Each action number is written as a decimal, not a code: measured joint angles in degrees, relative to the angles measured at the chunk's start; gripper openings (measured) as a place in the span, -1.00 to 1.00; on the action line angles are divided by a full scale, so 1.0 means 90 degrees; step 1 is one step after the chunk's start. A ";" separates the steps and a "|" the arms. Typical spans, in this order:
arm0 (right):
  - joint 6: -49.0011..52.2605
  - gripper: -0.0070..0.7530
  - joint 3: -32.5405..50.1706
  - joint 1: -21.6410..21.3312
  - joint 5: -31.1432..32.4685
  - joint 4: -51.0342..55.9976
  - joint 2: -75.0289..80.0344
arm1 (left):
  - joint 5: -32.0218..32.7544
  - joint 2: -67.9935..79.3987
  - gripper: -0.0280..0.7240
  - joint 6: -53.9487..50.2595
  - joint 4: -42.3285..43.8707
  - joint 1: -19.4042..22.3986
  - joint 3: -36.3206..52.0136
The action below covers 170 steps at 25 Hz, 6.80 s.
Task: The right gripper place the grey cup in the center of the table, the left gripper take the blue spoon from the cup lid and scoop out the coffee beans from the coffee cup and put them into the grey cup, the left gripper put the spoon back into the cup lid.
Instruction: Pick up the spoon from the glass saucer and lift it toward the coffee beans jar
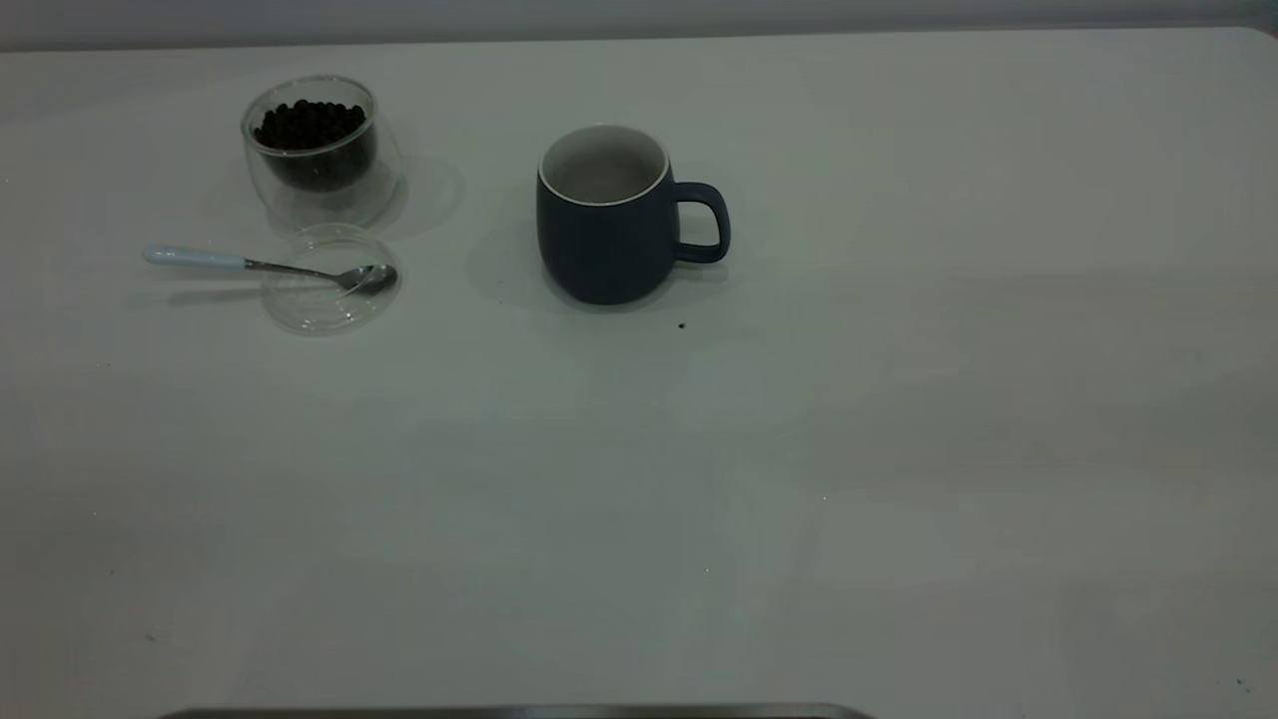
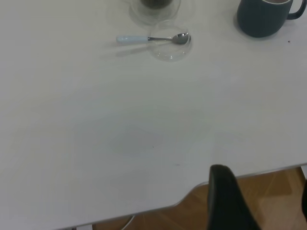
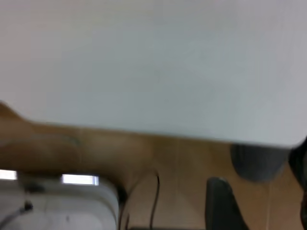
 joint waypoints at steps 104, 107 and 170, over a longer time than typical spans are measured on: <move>0.0041 -0.03 0.0255 -0.0759 -0.0308 0.0106 -0.3157 | -0.3050 1.3152 -0.29 0.5733 -0.4922 0.3894 -0.4475; 0.0041 -0.03 0.0255 -0.0759 -0.0308 0.0106 -0.3157 | -0.3120 1.3731 -0.29 0.6462 -0.5535 0.3894 -0.4480; 0.0041 -0.03 0.0255 -0.0759 -0.0308 0.0106 -0.3157 | -0.2357 1.6035 0.65 0.6727 -0.5153 0.2456 -0.6588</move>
